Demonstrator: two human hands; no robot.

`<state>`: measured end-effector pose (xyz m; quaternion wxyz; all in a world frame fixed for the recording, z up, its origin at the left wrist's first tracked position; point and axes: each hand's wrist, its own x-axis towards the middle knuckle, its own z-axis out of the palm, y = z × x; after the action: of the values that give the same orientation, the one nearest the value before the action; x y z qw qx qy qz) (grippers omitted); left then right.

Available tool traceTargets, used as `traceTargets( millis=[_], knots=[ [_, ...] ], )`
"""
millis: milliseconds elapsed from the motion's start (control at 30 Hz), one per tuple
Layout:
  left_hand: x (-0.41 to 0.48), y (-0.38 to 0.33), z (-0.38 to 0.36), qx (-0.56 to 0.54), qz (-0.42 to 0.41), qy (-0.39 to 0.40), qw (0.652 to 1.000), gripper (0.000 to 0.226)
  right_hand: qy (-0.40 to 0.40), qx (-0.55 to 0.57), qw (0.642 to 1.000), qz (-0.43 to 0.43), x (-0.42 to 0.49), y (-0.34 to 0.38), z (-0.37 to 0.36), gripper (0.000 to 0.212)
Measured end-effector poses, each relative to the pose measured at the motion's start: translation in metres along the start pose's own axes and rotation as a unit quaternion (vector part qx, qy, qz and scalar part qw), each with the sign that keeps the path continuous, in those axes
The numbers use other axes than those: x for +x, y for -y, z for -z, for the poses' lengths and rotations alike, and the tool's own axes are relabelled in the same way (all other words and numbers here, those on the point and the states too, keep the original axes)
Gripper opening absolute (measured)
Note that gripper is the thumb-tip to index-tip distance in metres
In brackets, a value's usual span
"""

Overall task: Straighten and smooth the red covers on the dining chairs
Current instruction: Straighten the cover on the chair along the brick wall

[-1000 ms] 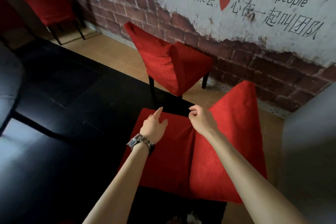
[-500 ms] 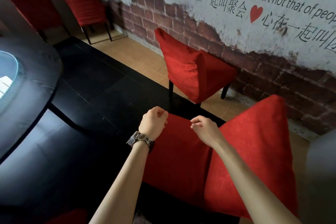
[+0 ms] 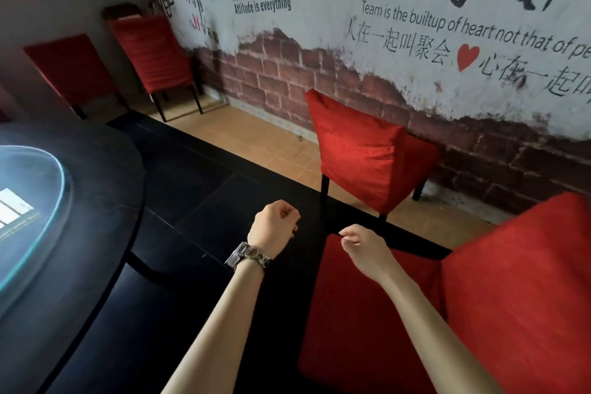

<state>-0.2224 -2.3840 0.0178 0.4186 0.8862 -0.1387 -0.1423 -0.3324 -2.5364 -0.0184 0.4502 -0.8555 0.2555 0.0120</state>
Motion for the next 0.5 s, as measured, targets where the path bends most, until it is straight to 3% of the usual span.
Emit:
traceTargets(
  millis=[233,500],
  knots=[
    [0.022,0.044,0.089,0.034,0.011,-0.033,0.999,0.013,0.017,0.005,1.0,0.0,0.037,0.06,-0.058,0.028],
    [0.036,0.058,0.126,0.049,0.02,-0.063,0.997,0.014,0.047,0.013,0.997,0.058,0.078,0.122,-0.099,0.02]
  ],
)
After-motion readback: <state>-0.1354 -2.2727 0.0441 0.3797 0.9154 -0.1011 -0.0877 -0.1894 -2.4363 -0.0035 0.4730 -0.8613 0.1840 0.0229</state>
